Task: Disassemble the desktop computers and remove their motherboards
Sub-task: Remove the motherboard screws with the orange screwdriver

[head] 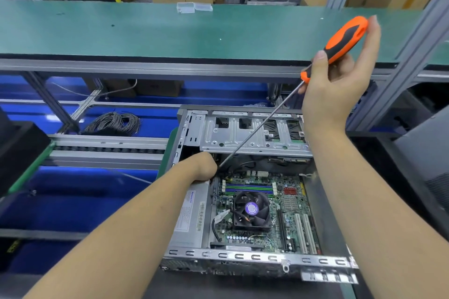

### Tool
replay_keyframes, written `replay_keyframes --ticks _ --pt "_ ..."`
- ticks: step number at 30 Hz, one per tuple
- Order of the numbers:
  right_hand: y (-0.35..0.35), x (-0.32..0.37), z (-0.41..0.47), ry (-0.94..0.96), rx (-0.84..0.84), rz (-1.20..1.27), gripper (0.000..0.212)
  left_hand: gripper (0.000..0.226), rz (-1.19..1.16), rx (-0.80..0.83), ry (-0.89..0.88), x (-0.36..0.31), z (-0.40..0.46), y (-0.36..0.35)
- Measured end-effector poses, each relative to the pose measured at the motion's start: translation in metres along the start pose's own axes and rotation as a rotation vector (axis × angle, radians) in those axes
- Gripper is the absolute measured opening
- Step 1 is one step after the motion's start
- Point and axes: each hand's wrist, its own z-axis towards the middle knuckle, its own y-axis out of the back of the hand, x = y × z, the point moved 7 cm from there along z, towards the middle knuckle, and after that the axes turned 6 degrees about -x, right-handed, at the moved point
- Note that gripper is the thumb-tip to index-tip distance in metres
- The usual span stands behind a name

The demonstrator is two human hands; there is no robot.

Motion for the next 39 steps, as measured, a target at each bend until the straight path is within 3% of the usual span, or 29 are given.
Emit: replay_keyframes --ticks 4,8,12,15,22,29,36,39 --pt "-0.002 0.003 0.004 0.028 -0.011 -0.017 0.066 0.031 -0.023 -0.015 -0.076 -0.008 -0.015 0.008" --pt "-0.01 -0.001 0.002 0.004 0.009 -0.056 0.066 0.024 0.217 -0.078 -0.141 -0.016 -0.042 0.007" --pt "-0.011 -0.001 0.002 0.005 -0.002 -0.087 0.066 0.025 0.311 -0.427 -0.138 -0.012 -0.073 -0.006" --pt "-0.017 0.006 0.006 0.039 0.021 -0.064 0.065 0.022 0.211 -0.598 -0.151 -0.008 -0.081 -0.007" --pt "-0.03 0.021 0.011 0.18 0.046 -0.078 0.065 0.024 0.104 -0.525 -0.134 -0.003 -0.074 -0.01" --pt "-0.051 0.01 0.003 0.157 0.108 -0.132 0.064 0.029 0.083 -0.537 -0.131 -0.004 -0.077 -0.006" --pt "-0.095 -0.017 -0.034 0.137 0.601 -0.197 0.063 0.035 0.061 -0.54 -0.115 -0.004 -0.079 -0.005" --pt "-0.102 -0.025 -0.048 0.187 0.709 -0.278 0.069 0.035 0.066 -0.538 -0.114 -0.004 -0.079 -0.004"
